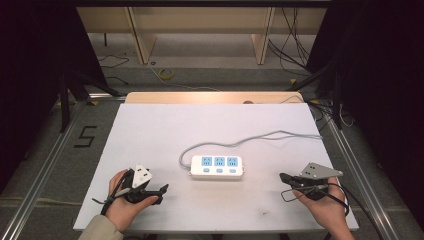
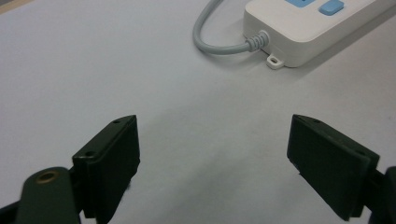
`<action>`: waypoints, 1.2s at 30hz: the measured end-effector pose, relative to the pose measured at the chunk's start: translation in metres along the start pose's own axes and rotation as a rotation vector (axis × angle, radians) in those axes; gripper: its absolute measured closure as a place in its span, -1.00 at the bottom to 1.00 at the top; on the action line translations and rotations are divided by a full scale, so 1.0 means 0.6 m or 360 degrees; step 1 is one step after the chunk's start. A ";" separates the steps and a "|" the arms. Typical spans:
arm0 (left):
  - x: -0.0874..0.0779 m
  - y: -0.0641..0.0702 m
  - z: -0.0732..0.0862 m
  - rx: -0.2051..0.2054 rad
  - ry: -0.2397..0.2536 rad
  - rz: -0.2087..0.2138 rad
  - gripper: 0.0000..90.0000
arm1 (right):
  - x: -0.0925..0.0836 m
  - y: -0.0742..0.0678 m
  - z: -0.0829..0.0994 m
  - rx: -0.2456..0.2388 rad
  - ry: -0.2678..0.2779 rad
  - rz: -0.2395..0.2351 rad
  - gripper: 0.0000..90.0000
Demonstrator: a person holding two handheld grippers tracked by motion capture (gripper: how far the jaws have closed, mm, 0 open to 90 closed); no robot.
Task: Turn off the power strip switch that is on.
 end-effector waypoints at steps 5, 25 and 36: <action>0.001 0.001 0.000 -0.0003 0.0002 0.0003 -0.63 | 0.006 -0.002 -0.009 -0.0012 -0.0019 -0.0001 1.00; 0.001 -0.001 0.002 -0.0010 -0.0004 -0.0003 -0.63 | 0.025 -0.008 -0.029 -0.0013 -0.0079 -0.0024 1.00; 0.001 0.001 0.002 -0.0005 -0.0016 0.0005 -0.63 | 0.030 -0.011 -0.043 -0.0017 -0.0093 -0.0009 1.00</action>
Point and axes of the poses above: each handheld gripper's, and its own axes: x roughly forward along the jaws, z roughly out of its underside, y roughly to its right, the point moved 8 cm from there along x, roughly forward along the jaws, and after that the axes turned 6 degrees about x, right-handed, at the moved point
